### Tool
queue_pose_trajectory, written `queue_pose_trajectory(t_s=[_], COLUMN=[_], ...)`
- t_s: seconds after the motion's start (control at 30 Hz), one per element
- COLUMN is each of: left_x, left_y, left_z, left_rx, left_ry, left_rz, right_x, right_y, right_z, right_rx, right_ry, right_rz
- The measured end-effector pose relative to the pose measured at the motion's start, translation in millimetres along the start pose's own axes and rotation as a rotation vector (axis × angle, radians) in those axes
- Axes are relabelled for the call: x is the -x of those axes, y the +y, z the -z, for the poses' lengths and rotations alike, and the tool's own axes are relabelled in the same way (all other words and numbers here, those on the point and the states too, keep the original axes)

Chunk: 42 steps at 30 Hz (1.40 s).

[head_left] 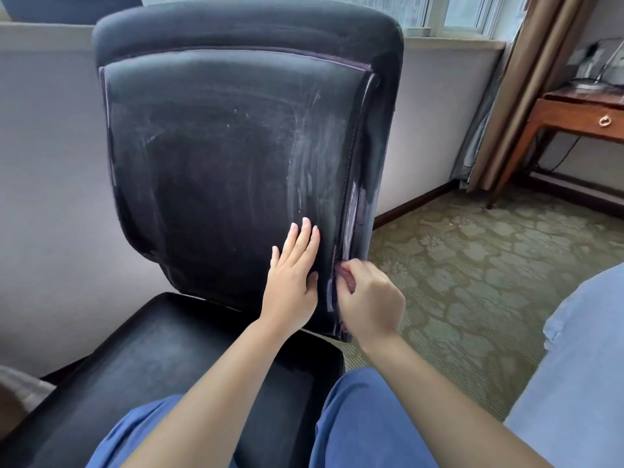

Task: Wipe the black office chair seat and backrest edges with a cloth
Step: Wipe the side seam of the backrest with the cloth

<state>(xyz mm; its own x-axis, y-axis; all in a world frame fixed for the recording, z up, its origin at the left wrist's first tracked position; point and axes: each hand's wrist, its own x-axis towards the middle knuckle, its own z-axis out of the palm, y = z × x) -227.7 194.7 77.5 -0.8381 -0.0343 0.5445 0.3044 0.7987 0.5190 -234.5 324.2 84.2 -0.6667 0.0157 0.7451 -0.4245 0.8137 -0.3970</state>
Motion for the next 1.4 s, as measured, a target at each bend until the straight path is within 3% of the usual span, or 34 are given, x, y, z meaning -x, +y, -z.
queue_pose_trajectory(t_s=[0.13, 0.33, 0.5, 0.73, 0.93, 1.2, 1.4], left_x=[3, 8, 10, 9, 14, 14, 9], left_y=[-2, -9, -13, -12, -7, -8, -4], left_z=[-5, -5, -6, -5, -4, 2, 7], left_rx=[0.025, 0.036, 0.027, 0.003, 0.019, -0.043, -0.141], left_ry=[0.027, 0.017, 0.029, 0.022, 0.0, -0.049, 0.13], left_rz=[-0.006, -0.034, -0.065, -0.048, -0.031, -0.048, -0.099], right_x=[-13, 16, -22, 27, -2, -18, -40], right_y=[-13, -3, -14, 10, -5, -1, -9], right_z=[3, -11, -2, -17, -5, 0, 2], right_rx=[-0.115, -0.017, -0.078, 0.033, -0.031, -0.024, -0.026], right_ry=[0.055, 0.001, 0.127, -0.044, 0.092, 0.079, 0.095], right_rz=[-0.031, 0.013, 0.053, 0.135, 0.1, 0.206, 0.197])
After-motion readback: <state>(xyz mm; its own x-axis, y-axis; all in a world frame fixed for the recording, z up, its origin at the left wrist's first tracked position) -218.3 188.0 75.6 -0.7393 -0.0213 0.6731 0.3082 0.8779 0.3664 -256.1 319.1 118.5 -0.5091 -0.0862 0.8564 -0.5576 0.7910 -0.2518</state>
